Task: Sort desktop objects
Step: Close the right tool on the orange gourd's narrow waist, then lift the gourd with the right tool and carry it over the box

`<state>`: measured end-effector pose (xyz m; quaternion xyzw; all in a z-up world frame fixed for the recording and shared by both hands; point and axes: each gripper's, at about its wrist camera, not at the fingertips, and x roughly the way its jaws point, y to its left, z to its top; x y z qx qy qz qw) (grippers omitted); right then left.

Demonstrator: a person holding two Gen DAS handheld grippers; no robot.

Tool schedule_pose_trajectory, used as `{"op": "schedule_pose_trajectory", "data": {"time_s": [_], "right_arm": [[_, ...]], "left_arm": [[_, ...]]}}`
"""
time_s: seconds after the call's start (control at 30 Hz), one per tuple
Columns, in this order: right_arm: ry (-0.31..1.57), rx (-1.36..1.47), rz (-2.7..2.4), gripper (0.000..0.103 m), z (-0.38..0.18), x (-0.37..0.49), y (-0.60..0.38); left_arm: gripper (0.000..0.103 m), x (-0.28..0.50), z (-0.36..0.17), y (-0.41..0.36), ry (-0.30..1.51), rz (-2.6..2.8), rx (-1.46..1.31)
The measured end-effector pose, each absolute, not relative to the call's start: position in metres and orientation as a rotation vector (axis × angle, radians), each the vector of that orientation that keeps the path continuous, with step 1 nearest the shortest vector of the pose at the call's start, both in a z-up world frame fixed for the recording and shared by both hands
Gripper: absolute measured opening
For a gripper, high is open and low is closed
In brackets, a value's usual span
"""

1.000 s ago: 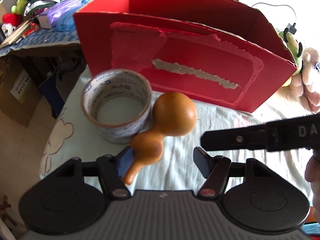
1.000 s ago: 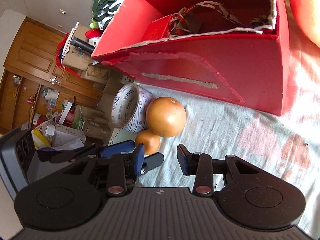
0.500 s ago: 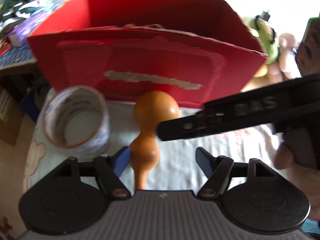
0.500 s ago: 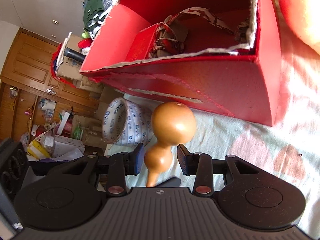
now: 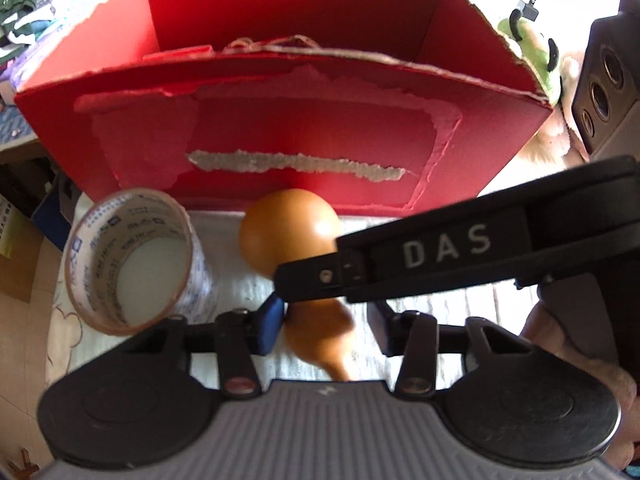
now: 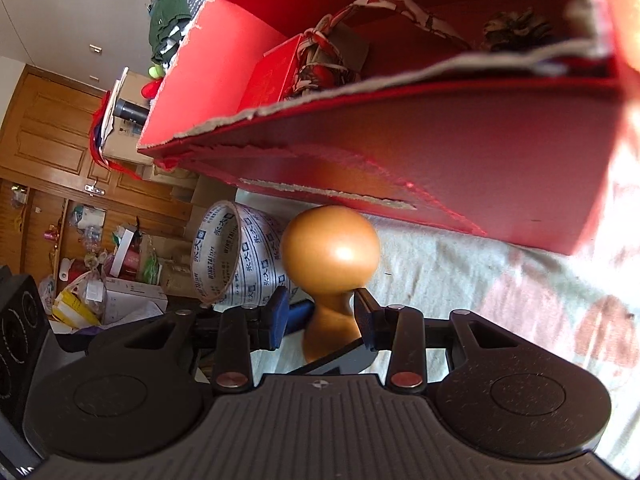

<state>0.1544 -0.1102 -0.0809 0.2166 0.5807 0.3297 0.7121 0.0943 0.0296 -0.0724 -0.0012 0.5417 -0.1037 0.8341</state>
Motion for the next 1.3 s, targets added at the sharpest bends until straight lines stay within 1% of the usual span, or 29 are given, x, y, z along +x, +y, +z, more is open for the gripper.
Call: {"op": "schedule_pose_trajectory", "data": {"time_s": [0.1, 0.37, 0.53, 0.73, 0.97, 1.1, 1.17, 1.3], "right_arm": [[1.293, 0.477, 0.729, 0.041, -0.084, 0.155, -0.107], [1.314, 0.490, 0.726, 0.037, -0.081, 0.159, -0.125], [1.330, 0.508, 0.705, 0.030, -0.077, 0.155, -0.153], [1.327, 0.565, 0.646, 0.029, -0.075, 0.139, -0.196], [1.275, 0.637, 0.540, 0.029, -0.067, 0.120, -0.252], [1.210, 0.666, 0.499, 0.029, -0.054, 0.114, -0.281], [1.170, 0.679, 0.487, 0.029, -0.044, 0.113, -0.290], [1.083, 0.686, 0.463, 0.029, -0.016, 0.116, -0.291]], "left_arm": [[0.042, 0.096, -0.078, 0.028, 1.164, -0.216, 0.006], [0.042, 0.092, -0.076, 0.024, 1.161, -0.244, 0.015], [0.042, 0.082, -0.068, 0.004, 1.149, -0.310, 0.055], [0.042, 0.067, -0.064, -0.034, 1.144, -0.415, 0.116], [0.042, 0.055, -0.059, -0.089, 1.117, -0.538, 0.180], [0.042, 0.050, -0.051, -0.113, 1.075, -0.596, 0.210], [0.042, 0.054, -0.039, -0.137, 1.043, -0.618, 0.219], [0.042, 0.070, -0.014, -0.146, 0.974, -0.655, 0.217]]}}
